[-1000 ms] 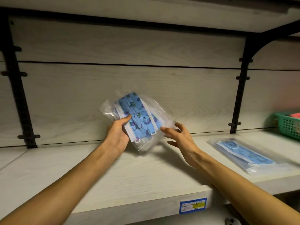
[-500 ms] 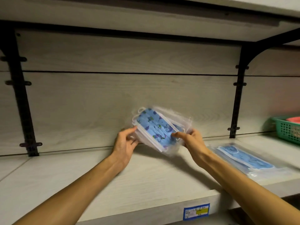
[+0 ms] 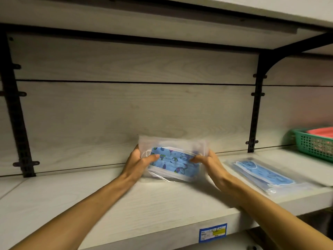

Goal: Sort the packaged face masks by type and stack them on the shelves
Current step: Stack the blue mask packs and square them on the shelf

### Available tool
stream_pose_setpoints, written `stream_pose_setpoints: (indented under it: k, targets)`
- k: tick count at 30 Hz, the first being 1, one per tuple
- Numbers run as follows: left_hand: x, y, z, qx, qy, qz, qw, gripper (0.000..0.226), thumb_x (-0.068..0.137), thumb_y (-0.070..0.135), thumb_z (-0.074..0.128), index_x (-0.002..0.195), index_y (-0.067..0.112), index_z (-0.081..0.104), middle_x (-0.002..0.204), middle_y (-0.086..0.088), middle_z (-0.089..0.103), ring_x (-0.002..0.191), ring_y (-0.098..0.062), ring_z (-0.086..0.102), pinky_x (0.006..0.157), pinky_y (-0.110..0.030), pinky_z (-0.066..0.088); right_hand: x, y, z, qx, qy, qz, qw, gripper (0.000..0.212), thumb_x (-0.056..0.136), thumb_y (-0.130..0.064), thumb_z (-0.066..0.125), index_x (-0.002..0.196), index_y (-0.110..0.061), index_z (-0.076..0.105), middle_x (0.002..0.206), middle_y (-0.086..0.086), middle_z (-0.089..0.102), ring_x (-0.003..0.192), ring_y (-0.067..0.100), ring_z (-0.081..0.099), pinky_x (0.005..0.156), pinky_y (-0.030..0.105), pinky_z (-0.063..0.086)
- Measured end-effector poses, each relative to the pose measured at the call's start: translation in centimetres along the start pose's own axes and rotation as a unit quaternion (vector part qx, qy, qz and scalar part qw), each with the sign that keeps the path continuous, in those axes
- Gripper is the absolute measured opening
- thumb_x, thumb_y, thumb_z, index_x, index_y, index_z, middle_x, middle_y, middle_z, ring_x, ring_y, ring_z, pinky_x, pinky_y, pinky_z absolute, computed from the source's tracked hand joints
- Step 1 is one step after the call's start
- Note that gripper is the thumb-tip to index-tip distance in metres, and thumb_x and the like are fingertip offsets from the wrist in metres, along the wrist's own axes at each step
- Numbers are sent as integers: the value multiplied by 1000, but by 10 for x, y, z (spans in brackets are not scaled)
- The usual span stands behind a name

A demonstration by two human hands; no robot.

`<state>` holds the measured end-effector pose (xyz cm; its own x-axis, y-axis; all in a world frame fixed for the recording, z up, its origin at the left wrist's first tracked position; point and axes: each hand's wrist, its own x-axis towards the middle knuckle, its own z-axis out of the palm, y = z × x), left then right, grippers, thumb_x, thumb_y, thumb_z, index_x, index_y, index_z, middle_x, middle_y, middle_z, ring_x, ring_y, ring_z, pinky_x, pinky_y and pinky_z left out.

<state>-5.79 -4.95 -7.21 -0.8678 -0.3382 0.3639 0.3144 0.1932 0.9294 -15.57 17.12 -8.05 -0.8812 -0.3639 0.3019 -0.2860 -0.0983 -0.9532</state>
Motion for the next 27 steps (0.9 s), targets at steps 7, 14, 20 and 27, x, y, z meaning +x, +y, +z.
stream_pose_setpoints:
  k: [7,14,20,27]
  targets:
    - [1,1,4,-76,37,-24,996,35,81,-7,71,114,2,64,112,-22,73,92,-28,71,88,-44,56,2,-4,-3,-4,66,-41,997,46,59,-14,68,104,-8,66,94,4,76,85,15,70,69,22,54]
    - [1,-6,4,-84,29,-69,994,31,84,-1,72,114,7,65,107,-13,77,90,-25,74,83,-38,59,0,2,1,3,92,-52,994,33,77,5,68,107,-7,66,96,10,76,82,18,71,62,25,57]
    - [-2,-8,7,-37,24,-13,999,28,86,-8,71,108,8,65,107,-14,76,96,-28,73,85,-38,59,-5,5,-2,-52,87,-57,993,23,90,-4,60,109,-16,59,110,10,71,101,26,70,84,45,61]
    - [0,2,5,5,64,62,996,25,82,-7,77,95,14,69,89,-3,77,84,-20,72,82,-39,57,1,-25,-10,-262,123,-137,947,42,79,-16,76,115,-14,55,112,1,66,103,24,62,91,44,52]
